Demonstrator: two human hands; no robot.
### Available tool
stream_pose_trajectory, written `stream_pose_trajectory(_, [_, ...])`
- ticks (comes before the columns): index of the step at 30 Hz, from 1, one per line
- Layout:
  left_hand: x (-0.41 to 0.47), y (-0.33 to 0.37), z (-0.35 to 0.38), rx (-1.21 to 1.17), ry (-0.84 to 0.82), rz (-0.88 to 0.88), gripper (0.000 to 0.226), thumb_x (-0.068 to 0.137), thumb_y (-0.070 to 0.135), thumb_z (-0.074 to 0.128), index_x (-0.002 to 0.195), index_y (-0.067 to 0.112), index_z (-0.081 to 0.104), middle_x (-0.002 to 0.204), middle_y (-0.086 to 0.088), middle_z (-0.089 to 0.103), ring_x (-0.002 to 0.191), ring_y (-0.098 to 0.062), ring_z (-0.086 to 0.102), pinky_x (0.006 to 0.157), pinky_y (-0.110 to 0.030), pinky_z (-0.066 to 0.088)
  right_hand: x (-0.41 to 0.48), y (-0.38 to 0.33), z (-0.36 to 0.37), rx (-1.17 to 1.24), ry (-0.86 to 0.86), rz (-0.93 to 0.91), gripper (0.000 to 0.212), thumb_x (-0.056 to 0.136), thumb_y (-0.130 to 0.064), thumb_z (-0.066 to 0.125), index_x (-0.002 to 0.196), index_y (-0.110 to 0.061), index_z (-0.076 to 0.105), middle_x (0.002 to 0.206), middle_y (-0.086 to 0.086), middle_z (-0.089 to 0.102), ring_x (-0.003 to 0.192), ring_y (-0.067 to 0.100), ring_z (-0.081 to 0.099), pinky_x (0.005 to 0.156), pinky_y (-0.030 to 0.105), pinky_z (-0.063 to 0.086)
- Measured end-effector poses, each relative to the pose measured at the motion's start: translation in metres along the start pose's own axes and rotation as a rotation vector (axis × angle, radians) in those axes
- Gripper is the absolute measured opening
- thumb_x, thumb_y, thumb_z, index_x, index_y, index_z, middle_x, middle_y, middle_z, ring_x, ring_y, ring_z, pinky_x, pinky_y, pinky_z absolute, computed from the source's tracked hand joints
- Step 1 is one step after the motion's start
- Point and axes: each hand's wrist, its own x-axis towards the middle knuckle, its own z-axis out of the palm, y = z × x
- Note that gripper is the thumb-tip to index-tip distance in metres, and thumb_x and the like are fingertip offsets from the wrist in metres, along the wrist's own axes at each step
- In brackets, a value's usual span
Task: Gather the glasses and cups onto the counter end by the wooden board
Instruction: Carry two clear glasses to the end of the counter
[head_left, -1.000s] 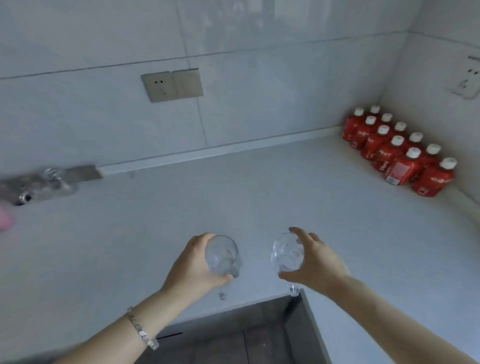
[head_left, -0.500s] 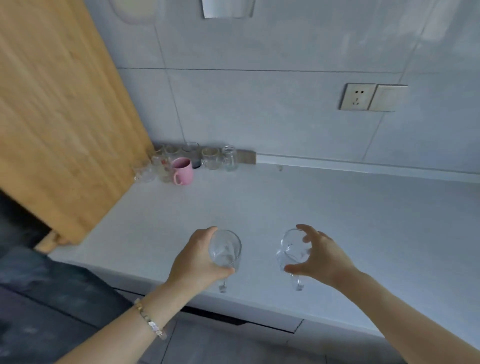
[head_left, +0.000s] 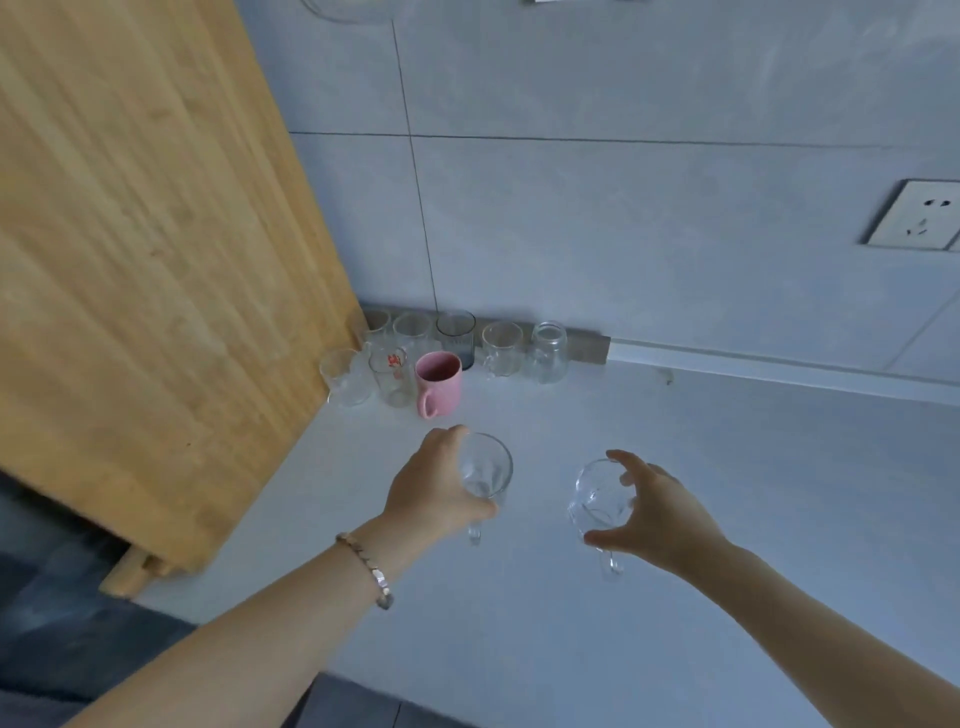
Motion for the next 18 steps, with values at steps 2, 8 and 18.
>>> stream_pose_trajectory(2, [0.038, 0.002, 0.0, 0.045, -0.008, 0.008, 0.063, 0.061, 0.026, 0.077, 0.115, 0.015, 0.044, 0.121, -0.003, 0.048, 0.109, -0.024, 0.052, 0.08, -0.034, 0.048, 0.03, -0.003, 0.004, 0.004, -0.011, 0.014, 0.097, 0.061, -0.043, 0.082, 0.142, -0.031, 0.03, 0.128, -0.002, 0.052, 0.109, 0.016, 0.058, 0.091, 0.026, 0.046])
stream_pose_trajectory(8, [0.138, 0.012, 0.005, 0.111, -0.041, 0.025, 0.061, 0.066, 0.018, 0.074, 0.117, 0.008, 0.041, 0.116, -0.003, 0.044, 0.105, -0.022, 0.047, 0.076, -0.028, 0.032, 0.098, -0.004, 0.014, 0.039, -0.021, 0.094, 0.097, 0.061, -0.045, 0.081, 0.142, -0.031, 0.029, 0.129, -0.002, 0.051, 0.107, 0.018, 0.06, 0.091, 0.029, 0.049])
stream_pose_trajectory(18, [0.229, -0.002, 0.03, 0.382, -0.241, 0.117, 0.074, 0.07, 0.026, 0.074, 0.131, 0.008, 0.038, 0.125, -0.017, 0.049, 0.118, -0.034, 0.045, 0.095, -0.037, 0.043, 0.134, 0.001, 0.034, 0.083, -0.002, 0.261, 0.098, 0.062, -0.043, 0.08, 0.143, -0.032, 0.027, 0.13, -0.004, 0.049, 0.109, 0.017, 0.06, 0.088, 0.027, 0.049])
